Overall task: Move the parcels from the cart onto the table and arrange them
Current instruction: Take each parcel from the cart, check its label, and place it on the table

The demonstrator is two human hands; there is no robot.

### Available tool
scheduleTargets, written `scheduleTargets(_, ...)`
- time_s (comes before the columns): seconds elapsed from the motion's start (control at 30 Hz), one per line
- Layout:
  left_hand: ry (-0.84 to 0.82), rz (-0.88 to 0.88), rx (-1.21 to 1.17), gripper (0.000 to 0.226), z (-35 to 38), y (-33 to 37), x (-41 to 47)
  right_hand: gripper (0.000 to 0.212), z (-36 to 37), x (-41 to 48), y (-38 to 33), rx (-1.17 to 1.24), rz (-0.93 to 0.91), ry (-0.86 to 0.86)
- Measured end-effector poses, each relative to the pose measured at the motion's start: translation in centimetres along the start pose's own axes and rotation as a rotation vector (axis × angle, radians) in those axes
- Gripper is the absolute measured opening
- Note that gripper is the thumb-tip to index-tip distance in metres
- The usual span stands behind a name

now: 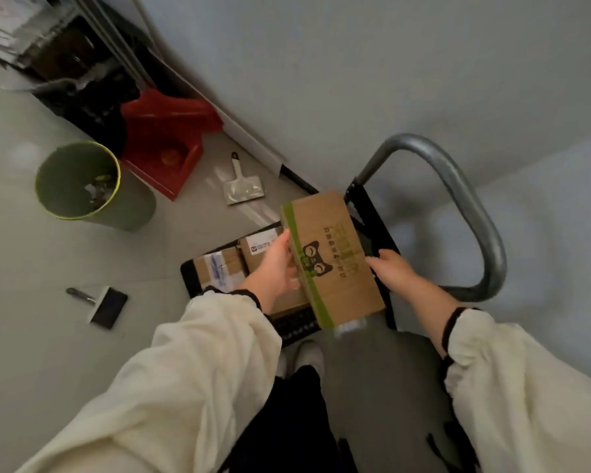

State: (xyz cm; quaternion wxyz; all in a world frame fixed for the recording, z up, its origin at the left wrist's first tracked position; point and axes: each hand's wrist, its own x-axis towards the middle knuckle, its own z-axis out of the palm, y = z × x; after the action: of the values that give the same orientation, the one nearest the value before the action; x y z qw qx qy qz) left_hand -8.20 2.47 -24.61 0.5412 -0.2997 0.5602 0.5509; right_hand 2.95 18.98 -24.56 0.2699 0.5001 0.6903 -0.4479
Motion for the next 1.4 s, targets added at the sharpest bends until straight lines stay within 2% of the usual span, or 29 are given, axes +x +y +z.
scheduleTargets(0.07, -0.001, -0.001, -0.004, 0.055, 0.1, -0.1, 1.5, 0.062, 1.1, 2.1, 0.1, 0.036, 0.019, -0.033)
scheduleTargets(0.17, -0.005, -0.001, 0.003, 0.054, 0.5, 0.2, 1.6, 0.041, 2.3, 3.5, 0.2, 0.104, 0.018, -0.1)
scheduleTargets(0.23, 0.006, 0.014, 0.012, 0.052, 0.5, 0.7, 1.2, 0.034, 2.5, 3.1, -0.2, 0.156, -0.003, -0.091)
scheduleTargets(0.43, 0.012, 0.071, 0.053, 0.039, 0.6, 4.5, -4.1, 0.033, 0.1, -2.8, -3.7, 0.199, -0.123, -0.076)
scheduleTargets(0.53, 0.032, 0.142, 0.116, 0.046, 0.9, 7.5, -9.9, 0.033, -2.3, -8.0, -7.0, 0.225, -0.225, -0.058)
scheduleTargets(0.63, 0.057, 0.295, 0.16, 0.037, 1.5, 11.0, -16.7, 0.034, -5.4, -14.3, -11.1, 0.275, -0.356, -0.046)
scheduleTargets(0.7, 0.05, 0.467, 0.181, 0.026, 2.2, 13.4, -21.6, 0.036, -7.5, -18.6, -13.7, 0.338, -0.456, -0.053)
scheduleTargets(0.77, 0.02, 0.693, 0.237, 0.025, 2.8, 15.7, -26.9, 0.038, -9.8, -23.3, -16.2, 0.395, -0.563, -0.027)
scheduleTargets(0.83, -0.031, 0.892, 0.277, 0.028, 3.3, 17.5, -32.4, 0.054, -12.4, -27.8, -18.2, 0.482, -0.664, 0.013)
scheduleTargets(0.9, -0.07, 1.046, 0.301, 0.044, 3.6, 18.6, -37.8, 0.064, -15.0, -32.6, -19.4, 0.537, -0.775, 0.06)
scheduleTargets(0.97, -0.075, 1.194, 0.299, 0.054, 3.6, 18.6, -43.3, 0.061, -17.0, -37.3, -20.3, 0.529, -0.903, 0.071)
scheduleTargets(1.07, -0.13, 1.377, 0.314, 0.052, 3.2, 17.5, -49.0, 0.051, -18.5, -42.8, -20.4, 0.552, -1.063, -0.004)
scheduleTargets(1.17, -0.16, 1.41, 0.264, 0.065, 2.9, 16.3, -51.5, 0.051, -17.9, -45.5, -20.3, 0.573, -1.086, -0.049)
scheduleTargets(1.3, -0.089, 1.4, 0.267, 0.076, 3.1, 15.1, -52.9, 0.074, -16.7, -46.8, -20.1, 0.583, -1.082, -0.118)
scheduleTargets(1.4, -0.077, 1.436, 0.3, 0.075, 3.0, 15.2, -54.1, 0.052, -17.4, -47.5, -20.5, 0.611, -1.079, -0.101)
